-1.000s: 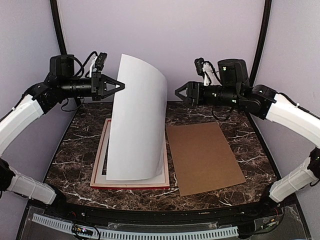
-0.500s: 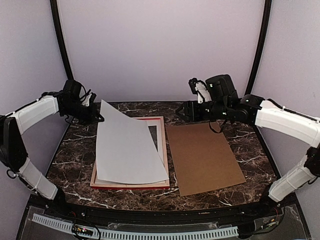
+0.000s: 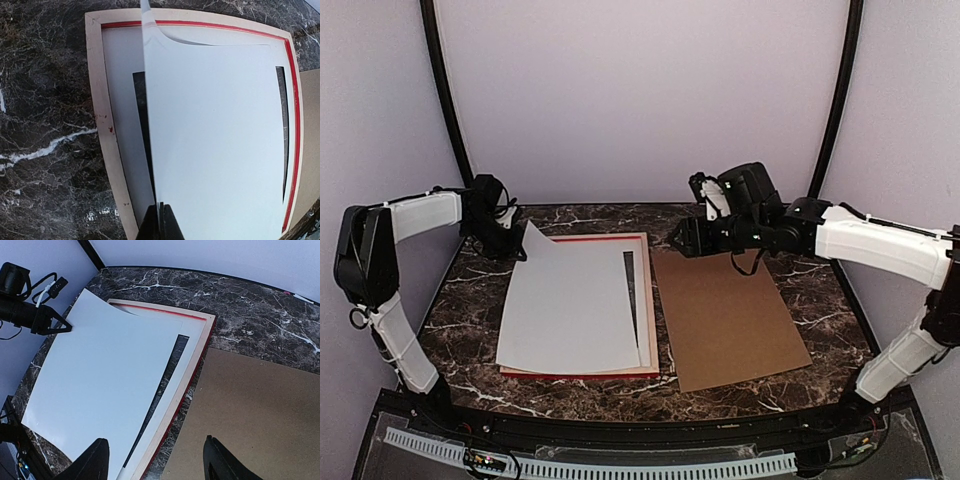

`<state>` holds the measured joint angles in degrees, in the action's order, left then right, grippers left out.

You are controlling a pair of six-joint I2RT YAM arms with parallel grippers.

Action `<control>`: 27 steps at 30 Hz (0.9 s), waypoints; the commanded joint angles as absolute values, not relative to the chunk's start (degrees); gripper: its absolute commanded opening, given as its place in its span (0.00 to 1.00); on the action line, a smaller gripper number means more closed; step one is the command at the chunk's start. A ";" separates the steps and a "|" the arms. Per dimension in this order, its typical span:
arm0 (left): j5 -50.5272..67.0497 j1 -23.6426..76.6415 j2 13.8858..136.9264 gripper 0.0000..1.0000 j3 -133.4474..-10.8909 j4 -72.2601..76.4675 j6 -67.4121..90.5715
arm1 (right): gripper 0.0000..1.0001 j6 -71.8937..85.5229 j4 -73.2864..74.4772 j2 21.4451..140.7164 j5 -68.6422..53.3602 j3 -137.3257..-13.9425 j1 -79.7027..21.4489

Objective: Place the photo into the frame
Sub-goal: Place the photo on the mat board.

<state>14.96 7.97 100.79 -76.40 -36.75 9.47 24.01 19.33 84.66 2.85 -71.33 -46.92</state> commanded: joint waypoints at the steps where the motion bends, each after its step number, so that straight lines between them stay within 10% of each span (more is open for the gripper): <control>1: 16.00 7.65 95.08 0.00 -74.01 -32.95 7.77 | 0.65 22.96 16.97 86.11 3.52 -71.05 -46.49; 27: 24.53 7.65 100.57 0.06 -71.14 -19.48 13.88 | 0.65 22.76 17.03 89.75 2.89 -71.50 -46.49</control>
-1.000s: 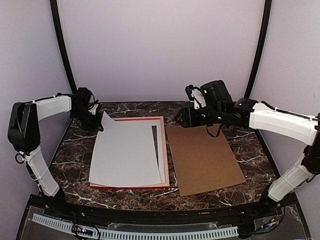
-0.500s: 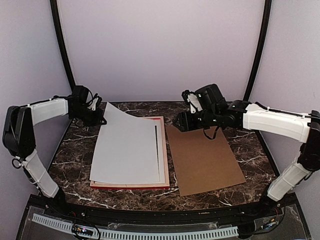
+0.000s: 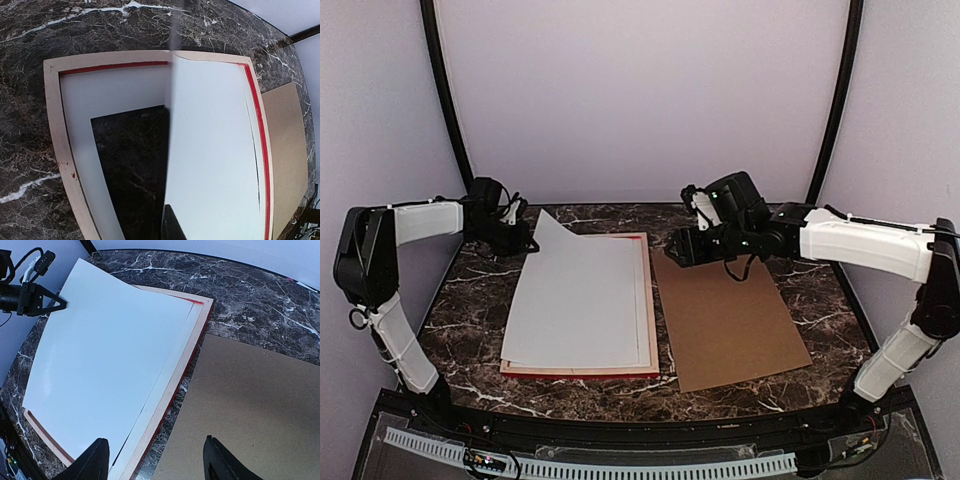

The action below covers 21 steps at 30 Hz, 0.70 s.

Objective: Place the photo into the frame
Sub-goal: Place the photo on the mat board.

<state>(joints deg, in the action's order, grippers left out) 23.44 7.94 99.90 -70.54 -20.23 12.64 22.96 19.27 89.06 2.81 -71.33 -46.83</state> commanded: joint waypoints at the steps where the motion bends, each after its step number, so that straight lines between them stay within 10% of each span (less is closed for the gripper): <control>1: 24.46 7.65 100.69 0.09 -71.31 -19.81 14.15 | 0.65 22.76 17.04 89.86 2.90 -71.54 -46.49; 11: 27.70 7.65 97.82 0.27 -67.42 -20.60 17.57 | 0.65 22.68 17.22 91.33 2.66 -72.36 -46.49; 21: 35.92 7.65 93.32 0.01 -62.43 -14.84 22.23 | 0.64 22.59 17.72 92.30 3.11 -72.48 -46.49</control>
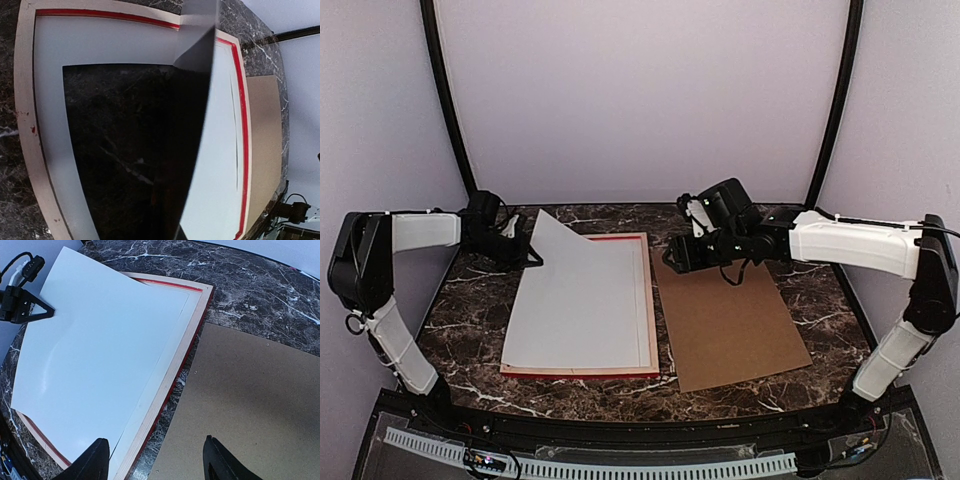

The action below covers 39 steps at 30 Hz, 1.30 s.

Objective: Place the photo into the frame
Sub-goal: Place the photo on the mat board.

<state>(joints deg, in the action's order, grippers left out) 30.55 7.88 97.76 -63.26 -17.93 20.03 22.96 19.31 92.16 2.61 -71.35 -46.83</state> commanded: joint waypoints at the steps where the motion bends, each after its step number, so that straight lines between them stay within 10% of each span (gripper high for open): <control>1: 37.50 7.67 93.02 0.00 -62.30 -14.50 22.81 | 0.64 22.53 17.71 92.24 3.32 -72.32 -46.49; 39: 55.23 10.20 85.77 0.00 -67.13 -2.10 40.25 | 0.65 21.88 19.06 92.27 7.55 -71.10 -46.49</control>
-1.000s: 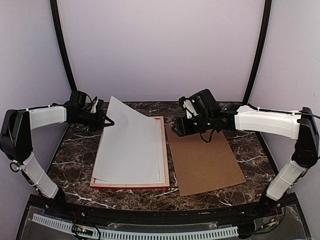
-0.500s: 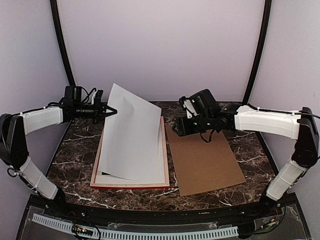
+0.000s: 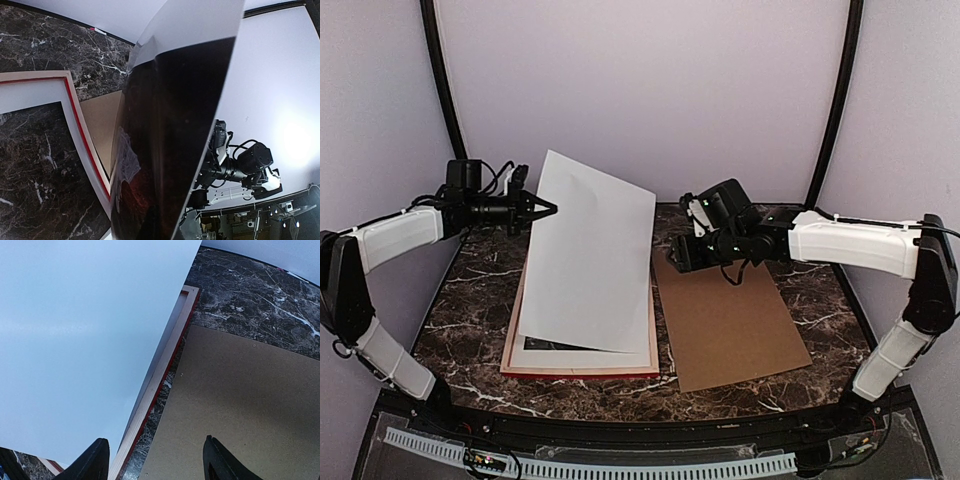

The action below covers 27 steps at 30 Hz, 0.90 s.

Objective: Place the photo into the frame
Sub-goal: Place the photo on the mat board.

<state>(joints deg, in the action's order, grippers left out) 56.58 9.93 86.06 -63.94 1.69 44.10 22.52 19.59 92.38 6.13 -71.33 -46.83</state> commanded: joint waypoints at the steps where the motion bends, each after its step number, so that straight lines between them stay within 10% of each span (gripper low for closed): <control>1: 54.10 10.20 86.08 0.00 -67.32 -4.24 39.59 | 0.65 21.93 19.07 92.36 7.56 -71.10 -46.49; 27: 44.17 9.06 96.65 0.04 -69.27 -18.94 26.83 | 0.65 21.58 19.84 94.08 8.15 -71.89 -46.43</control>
<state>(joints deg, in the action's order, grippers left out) 44.88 9.26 96.42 -67.51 -16.62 28.86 21.69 20.43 93.10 7.55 -71.33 -46.83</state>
